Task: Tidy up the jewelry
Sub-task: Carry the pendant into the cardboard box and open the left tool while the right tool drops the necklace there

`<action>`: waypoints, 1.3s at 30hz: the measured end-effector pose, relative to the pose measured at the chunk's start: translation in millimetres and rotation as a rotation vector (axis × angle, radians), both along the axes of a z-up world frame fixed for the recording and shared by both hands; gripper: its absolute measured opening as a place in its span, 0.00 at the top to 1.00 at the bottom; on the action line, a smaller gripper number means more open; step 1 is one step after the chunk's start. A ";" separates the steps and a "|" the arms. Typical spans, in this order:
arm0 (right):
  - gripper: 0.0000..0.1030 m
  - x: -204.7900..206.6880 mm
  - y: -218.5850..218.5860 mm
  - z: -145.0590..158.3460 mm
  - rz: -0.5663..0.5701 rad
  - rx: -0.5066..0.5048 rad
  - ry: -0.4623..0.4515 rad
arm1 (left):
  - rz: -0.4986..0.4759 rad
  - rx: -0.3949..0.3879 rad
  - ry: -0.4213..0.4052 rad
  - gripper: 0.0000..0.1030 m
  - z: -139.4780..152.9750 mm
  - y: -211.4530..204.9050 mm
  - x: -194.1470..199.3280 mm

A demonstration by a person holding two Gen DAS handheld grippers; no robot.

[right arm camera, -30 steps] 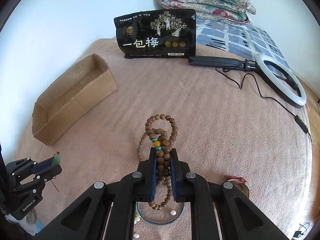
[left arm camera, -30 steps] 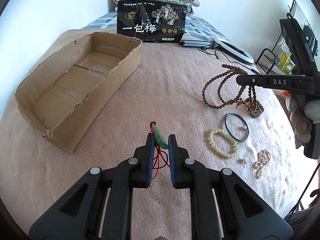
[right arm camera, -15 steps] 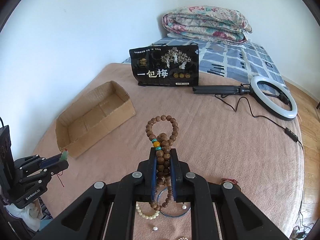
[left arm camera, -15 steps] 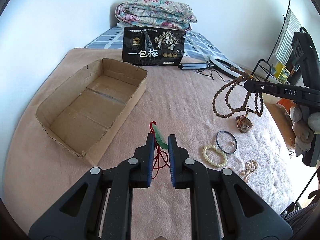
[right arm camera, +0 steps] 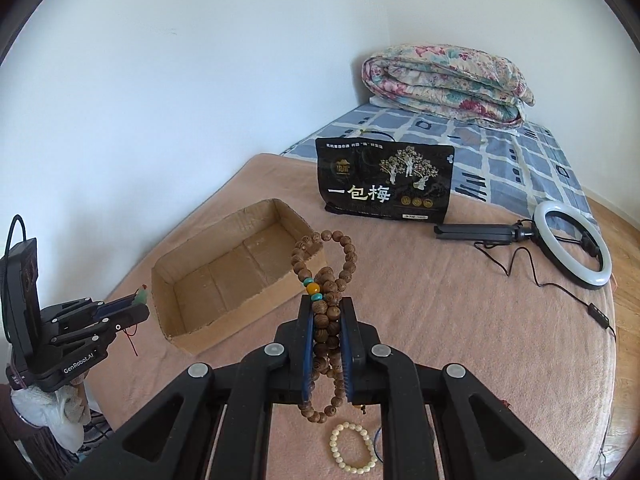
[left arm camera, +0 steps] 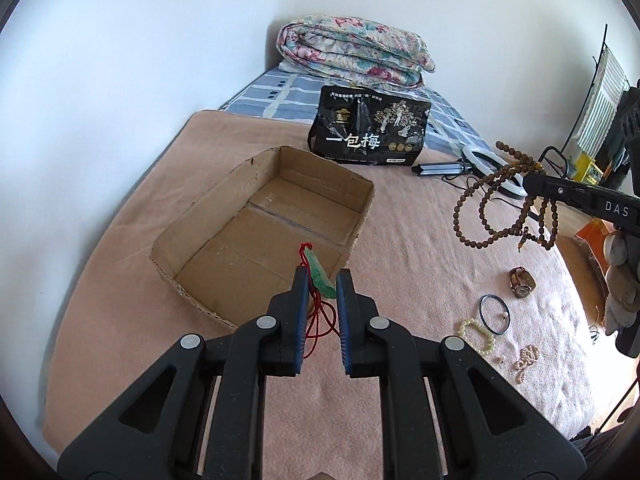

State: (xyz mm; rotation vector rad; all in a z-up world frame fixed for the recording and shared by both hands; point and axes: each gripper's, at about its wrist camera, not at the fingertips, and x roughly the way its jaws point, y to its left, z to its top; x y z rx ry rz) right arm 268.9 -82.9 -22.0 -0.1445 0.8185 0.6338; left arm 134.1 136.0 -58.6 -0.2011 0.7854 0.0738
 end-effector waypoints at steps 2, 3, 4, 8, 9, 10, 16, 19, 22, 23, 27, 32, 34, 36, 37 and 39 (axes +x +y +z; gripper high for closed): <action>0.91 2.8 12.7 -0.8 0.007 0.005 -0.001 | 0.012 0.006 0.007 0.89 0.0 10.5 2.8; 0.91 4.5 19.4 -1.6 0.010 0.005 0.000 | 0.017 0.008 0.012 0.88 -0.4 15.4 5.1; 0.91 6.2 26.0 -2.5 0.013 0.005 0.000 | 0.021 0.015 0.016 0.89 -0.7 19.8 7.9; 0.91 14.9 49.3 -7.0 0.017 0.013 0.002 | 0.037 0.036 0.024 0.89 -4.0 34.1 17.3; 0.91 17.6 54.8 -7.9 0.017 0.016 0.002 | 0.040 0.035 0.028 0.89 -5.7 37.5 19.8; 0.91 20.6 60.0 -8.9 0.016 0.018 0.004 | 0.044 0.032 0.033 0.89 -7.0 40.6 22.8; 0.91 36.8 88.0 -16.3 0.018 0.022 0.011 | 0.062 0.029 0.047 0.89 -16.4 53.9 35.8; 0.91 42.4 102.1 -19.1 0.027 0.020 0.012 | 0.071 0.025 0.059 0.89 -23.0 58.6 42.2; 0.91 49.0 115.8 -24.1 0.030 0.011 0.010 | 0.081 0.008 0.087 0.89 -33.9 61.9 47.2; 0.91 51.1 119.6 -25.7 0.029 0.013 0.013 | 0.086 -0.001 0.096 0.89 -37.5 62.7 48.3; 0.91 60.1 133.2 -35.0 0.025 0.024 0.033 | 0.090 -0.001 0.114 0.89 -46.6 65.9 50.6; 0.91 67.0 146.2 -50.2 0.025 0.014 0.055 | 0.094 -0.008 0.123 0.89 -51.8 68.1 52.7; 0.91 68.8 150.5 -55.5 0.027 0.007 0.060 | 0.094 -0.009 0.128 0.89 -54.2 68.6 53.5; 0.91 70.5 153.7 -58.7 0.030 0.006 0.068 | 0.093 -0.016 0.134 0.88 -56.3 69.3 54.7; 0.91 71.8 155.5 -60.0 0.029 0.005 0.071 | 0.093 -0.017 0.136 0.88 -56.9 69.4 55.7; 0.91 72.9 158.2 -61.9 0.033 0.007 0.076 | 0.094 -0.015 0.137 0.88 -56.8 69.4 56.3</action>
